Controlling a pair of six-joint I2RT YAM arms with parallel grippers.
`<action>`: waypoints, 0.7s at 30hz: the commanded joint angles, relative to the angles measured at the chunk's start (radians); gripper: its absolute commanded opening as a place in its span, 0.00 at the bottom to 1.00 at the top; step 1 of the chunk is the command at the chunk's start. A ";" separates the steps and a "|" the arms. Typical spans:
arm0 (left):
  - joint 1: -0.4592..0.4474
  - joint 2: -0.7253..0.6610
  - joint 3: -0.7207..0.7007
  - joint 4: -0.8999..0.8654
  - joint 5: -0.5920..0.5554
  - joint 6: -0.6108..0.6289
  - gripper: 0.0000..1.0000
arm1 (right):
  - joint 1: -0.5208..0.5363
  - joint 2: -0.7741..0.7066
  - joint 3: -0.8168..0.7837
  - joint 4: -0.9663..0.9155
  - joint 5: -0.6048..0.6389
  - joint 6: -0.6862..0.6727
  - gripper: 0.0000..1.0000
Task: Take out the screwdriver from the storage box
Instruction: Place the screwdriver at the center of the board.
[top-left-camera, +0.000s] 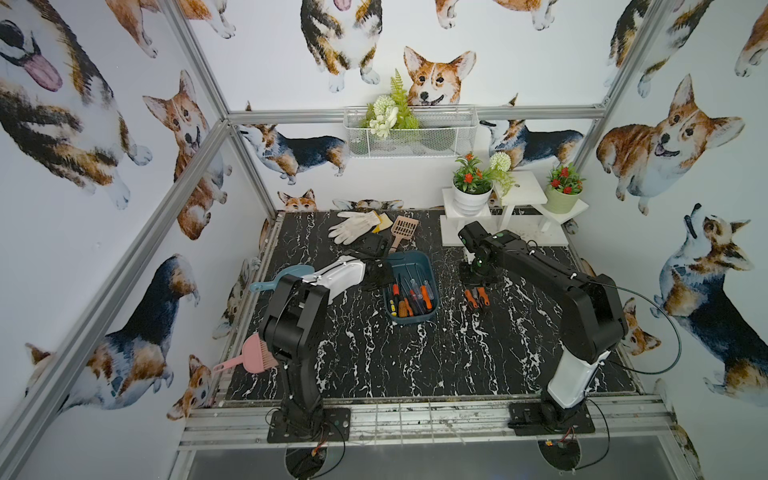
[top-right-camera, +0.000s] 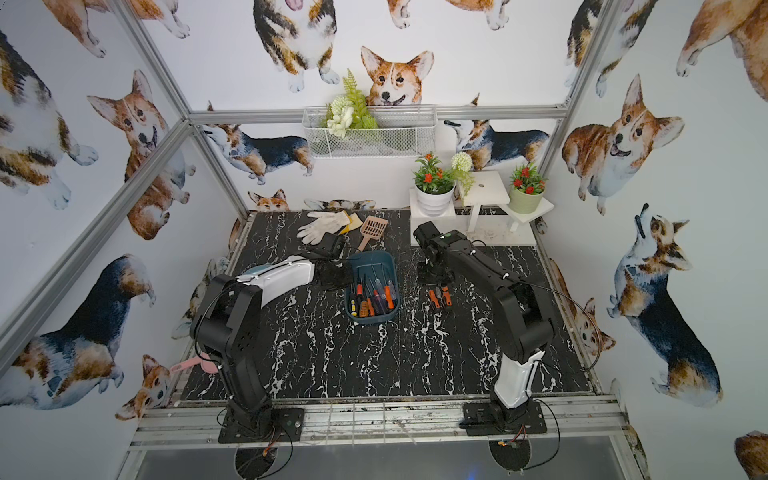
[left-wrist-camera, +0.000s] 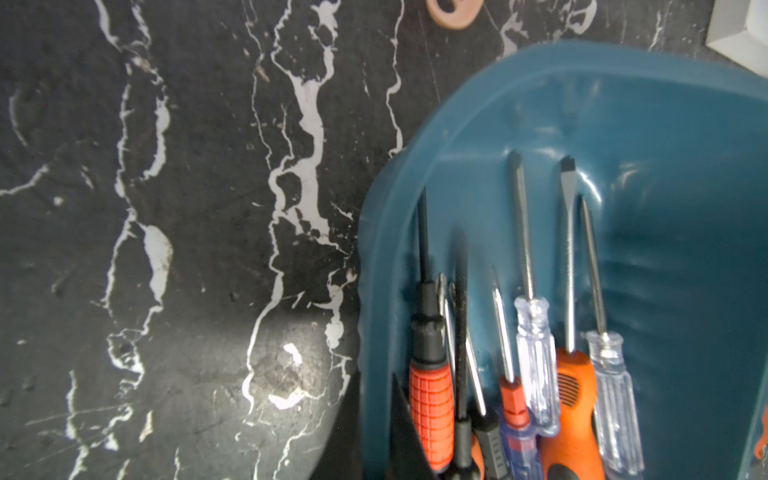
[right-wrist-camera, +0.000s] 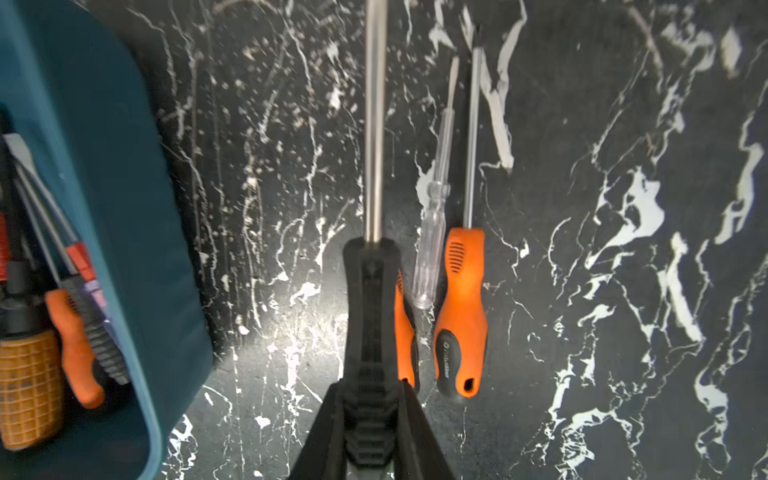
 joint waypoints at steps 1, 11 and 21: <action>-0.002 -0.007 0.002 0.016 0.011 0.008 0.00 | -0.021 -0.003 -0.016 -0.007 0.028 -0.021 0.00; -0.002 -0.014 -0.003 0.011 0.006 0.008 0.00 | -0.033 0.039 -0.033 -0.008 0.027 -0.053 0.00; -0.002 -0.015 -0.004 0.008 0.006 0.007 0.00 | -0.032 0.062 -0.053 -0.009 0.023 -0.073 0.01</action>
